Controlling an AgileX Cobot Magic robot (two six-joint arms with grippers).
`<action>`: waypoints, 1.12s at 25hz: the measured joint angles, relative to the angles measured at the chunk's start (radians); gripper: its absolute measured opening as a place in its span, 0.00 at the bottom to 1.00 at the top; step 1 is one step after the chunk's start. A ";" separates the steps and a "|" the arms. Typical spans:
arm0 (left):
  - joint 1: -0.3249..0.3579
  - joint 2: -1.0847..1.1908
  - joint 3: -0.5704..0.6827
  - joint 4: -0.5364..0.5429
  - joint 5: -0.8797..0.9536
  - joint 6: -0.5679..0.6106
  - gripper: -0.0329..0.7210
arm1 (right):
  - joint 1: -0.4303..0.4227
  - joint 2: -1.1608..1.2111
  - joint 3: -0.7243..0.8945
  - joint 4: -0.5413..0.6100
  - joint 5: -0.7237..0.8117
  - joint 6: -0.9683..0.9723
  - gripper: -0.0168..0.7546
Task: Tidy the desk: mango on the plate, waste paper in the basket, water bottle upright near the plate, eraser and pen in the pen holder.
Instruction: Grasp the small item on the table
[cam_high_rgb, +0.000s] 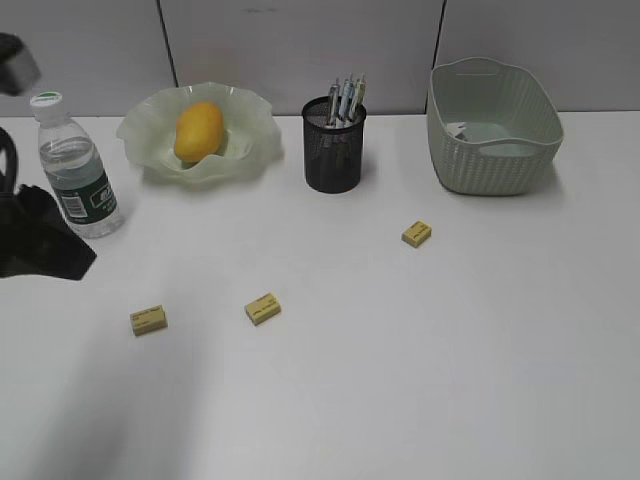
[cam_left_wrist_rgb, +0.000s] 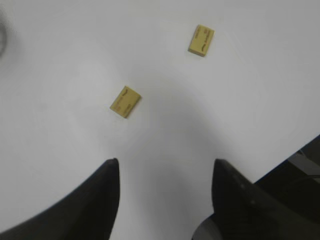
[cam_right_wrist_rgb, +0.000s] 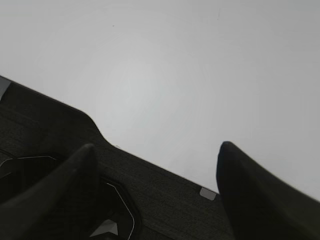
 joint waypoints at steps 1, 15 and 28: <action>-0.013 0.025 -0.011 0.010 0.004 0.000 0.64 | 0.000 0.000 0.000 0.000 0.000 0.000 0.78; -0.026 0.407 -0.169 0.156 0.072 0.000 0.68 | 0.000 0.000 0.000 0.000 0.000 0.000 0.78; -0.027 0.579 -0.234 0.189 0.008 0.042 0.68 | 0.000 0.000 0.000 0.000 0.000 0.007 0.78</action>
